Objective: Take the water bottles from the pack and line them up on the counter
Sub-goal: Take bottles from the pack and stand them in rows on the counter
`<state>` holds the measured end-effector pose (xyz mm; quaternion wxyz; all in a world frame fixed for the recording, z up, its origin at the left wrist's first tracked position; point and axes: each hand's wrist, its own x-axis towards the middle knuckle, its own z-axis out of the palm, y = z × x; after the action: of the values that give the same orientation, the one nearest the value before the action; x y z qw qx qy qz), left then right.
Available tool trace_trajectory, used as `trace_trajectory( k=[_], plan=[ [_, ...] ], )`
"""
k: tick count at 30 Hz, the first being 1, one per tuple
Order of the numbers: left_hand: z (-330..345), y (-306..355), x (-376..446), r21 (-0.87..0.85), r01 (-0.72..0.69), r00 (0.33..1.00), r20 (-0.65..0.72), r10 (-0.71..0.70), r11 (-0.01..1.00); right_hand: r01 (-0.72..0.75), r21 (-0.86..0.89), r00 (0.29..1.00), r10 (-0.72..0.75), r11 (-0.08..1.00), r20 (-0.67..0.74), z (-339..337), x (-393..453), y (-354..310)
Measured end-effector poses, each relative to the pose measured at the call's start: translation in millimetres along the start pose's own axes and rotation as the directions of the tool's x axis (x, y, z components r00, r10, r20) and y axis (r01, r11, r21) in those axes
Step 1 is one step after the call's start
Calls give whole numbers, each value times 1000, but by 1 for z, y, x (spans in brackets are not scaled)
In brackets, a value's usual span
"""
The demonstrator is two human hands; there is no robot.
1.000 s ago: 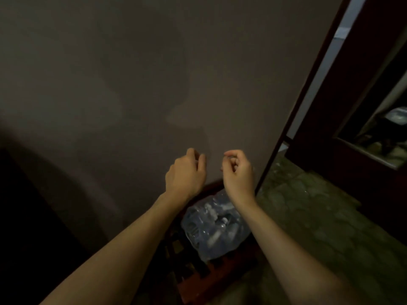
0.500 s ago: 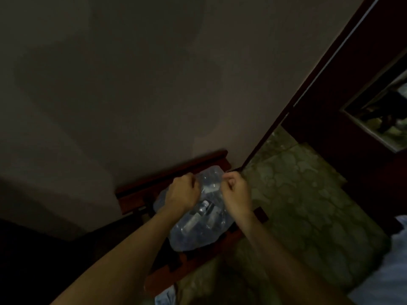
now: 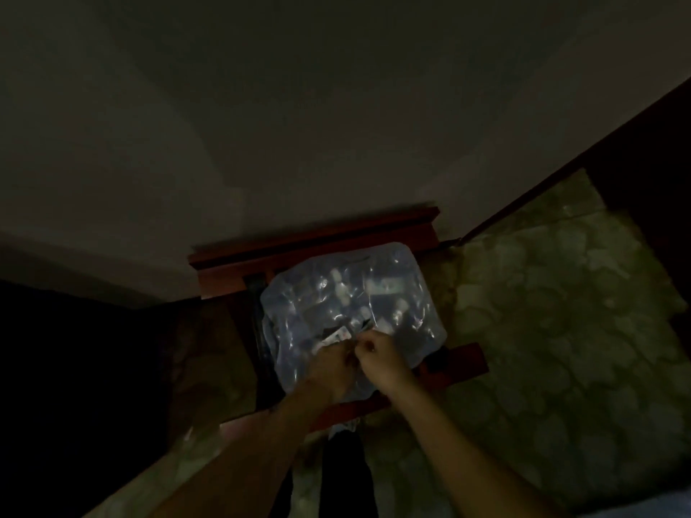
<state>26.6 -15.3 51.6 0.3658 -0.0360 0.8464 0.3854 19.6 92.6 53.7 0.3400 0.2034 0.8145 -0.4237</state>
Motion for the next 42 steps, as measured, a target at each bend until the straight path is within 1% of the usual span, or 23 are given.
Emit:
trace_trajectory(
  k=[2,3,4,5,6,8,11,14,16,18,20,21,23,25,28,30,33,35,37,39,40,42],
  plan=[
    [12,-9,16,-13,50,997,-54,-51,999,0,-7,999,1,1000,48,5,19,8],
    [15,-14,25,31,69,997,-38,-68,997,0,-10,998,1,1000,60,7,29,11],
    [18,-18,34,5,83,996,-18,-83,997,-5,-18,998,6,1000,64,10,38,14],
    [20,-21,41,16,105,994,-20,-104,994,-20,-26,997,21,999,68,13,46,16],
    [20,-23,50,54,141,990,-1,-141,989,-42,-28,996,44,999,74,16,52,18],
    [24,-27,69,200,179,982,23,-187,963,-107,-13,990,108,994,90,24,65,25],
    [33,-39,87,269,244,963,48,-266,932,-171,45,984,169,984,55,32,79,35],
    [46,-51,92,225,344,935,4,-354,912,-277,31,961,278,960,-2,34,91,48],
    [56,-57,93,195,423,904,-28,-426,885,-342,34,939,341,939,34,36,98,60],
    [61,-64,93,228,445,892,-22,-452,866,-398,110,917,391,911,77,38,103,69],
    [56,-71,96,255,461,884,-48,-465,850,-439,245,898,433,864,82,41,109,71],
    [54,-74,99,283,460,883,-49,-467,842,-441,281,896,438,852,79,42,112,70],
    [48,-79,105,341,443,882,-1,-471,829,-451,321,889,450,833,83,46,118,69],
    [48,-79,109,344,428,884,35,-467,836,-477,367,871,485,798,76,49,123,68],
    [53,-80,106,364,426,888,6,-460,828,-533,449,826,555,718,93,53,126,67],
    [58,-84,103,336,433,895,-47,-444,836,-535,420,825,560,733,74,53,126,69],
    [62,-88,98,255,441,897,-102,-430,860,-492,435,857,507,754,90,53,120,74],
    [61,-88,98,225,458,889,-123,-441,860,-477,440,865,494,761,84,53,118,77],
    [59,-87,97,183,473,881,-123,-457,862,-471,434,869,488,768,80,54,119,79],
    [55,-85,95,142,456,890,-99,-446,878,-479,402,867,494,781,73,54,121,78],
    [53,-84,93,105,443,896,-89,-436,890,-488,401,861,504,776,71,53,121,77],
    [47,-78,86,34,418,906,-90,-414,908,-513,453,840,534,729,90,50,122,78]
  ],
)
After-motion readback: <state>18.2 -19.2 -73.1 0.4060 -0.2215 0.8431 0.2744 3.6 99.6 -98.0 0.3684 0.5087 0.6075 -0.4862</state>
